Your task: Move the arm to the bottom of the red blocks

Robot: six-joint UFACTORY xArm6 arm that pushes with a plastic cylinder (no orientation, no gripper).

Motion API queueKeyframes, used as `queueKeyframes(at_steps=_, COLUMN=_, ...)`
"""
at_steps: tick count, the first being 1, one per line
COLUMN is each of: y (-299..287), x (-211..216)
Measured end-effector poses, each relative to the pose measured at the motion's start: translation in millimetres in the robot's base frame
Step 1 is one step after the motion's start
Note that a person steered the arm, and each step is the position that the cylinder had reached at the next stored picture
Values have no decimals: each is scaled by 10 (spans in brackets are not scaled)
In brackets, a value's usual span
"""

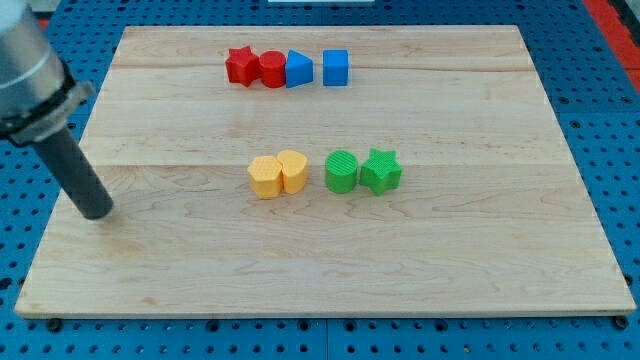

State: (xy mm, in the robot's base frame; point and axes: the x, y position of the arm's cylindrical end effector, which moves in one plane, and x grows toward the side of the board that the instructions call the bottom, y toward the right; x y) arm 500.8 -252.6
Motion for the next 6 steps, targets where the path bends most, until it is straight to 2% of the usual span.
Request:
queueKeyframes(at_steps=1, y=-389, x=-341)
queueKeyframes(at_steps=2, y=-524, x=-570)
queueKeyframes(at_steps=4, y=-524, x=-663)
queueKeyframes(at_steps=5, y=-461, x=-1007)
queueKeyframes(at_steps=6, y=177, x=-1242)
